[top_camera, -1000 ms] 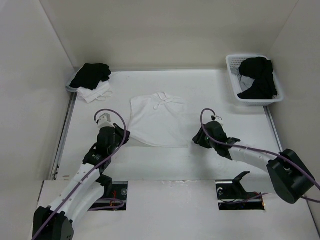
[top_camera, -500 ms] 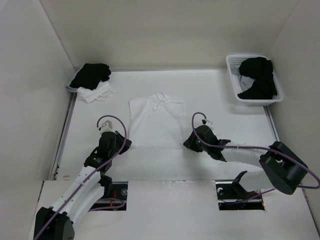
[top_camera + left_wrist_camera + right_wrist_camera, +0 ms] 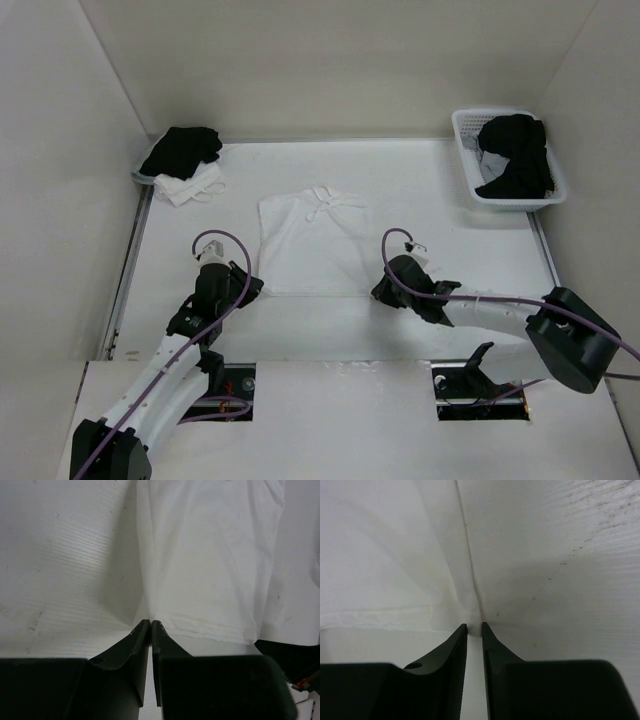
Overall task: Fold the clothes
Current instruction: Flatten the tank top out
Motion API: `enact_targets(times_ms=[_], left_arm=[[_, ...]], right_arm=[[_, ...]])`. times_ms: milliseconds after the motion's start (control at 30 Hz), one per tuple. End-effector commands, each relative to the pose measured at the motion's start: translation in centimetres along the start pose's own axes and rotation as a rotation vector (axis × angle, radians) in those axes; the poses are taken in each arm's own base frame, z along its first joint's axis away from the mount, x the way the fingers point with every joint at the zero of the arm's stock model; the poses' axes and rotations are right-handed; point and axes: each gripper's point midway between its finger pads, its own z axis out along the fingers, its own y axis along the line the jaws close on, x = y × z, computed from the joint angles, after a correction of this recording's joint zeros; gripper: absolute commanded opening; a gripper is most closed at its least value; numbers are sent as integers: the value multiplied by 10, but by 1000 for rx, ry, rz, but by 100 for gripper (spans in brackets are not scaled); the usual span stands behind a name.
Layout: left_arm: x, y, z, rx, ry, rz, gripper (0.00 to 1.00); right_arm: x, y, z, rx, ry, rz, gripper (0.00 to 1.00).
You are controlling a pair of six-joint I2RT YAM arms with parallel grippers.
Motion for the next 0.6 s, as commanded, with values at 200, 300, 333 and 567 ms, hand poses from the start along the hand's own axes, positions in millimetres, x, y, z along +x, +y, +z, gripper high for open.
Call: enact_targets(times_ms=[200,300,333,567], left_arm=[[-11,-11,-2,50,-40,-13,7],[-28,-28,-12,94,-82,-17,5],[-39,-40,-20,127,-107,-17,4],[-144,-138,-126,352,-414,32,4]], right_arm=[[-32,13,-12,-71,-150,27,5],[-53,20,-37,-118,-236,13,2],[-63,24,-51,-138,-267,15,1],[-146,62,-202,-276,-530,-58,1]])
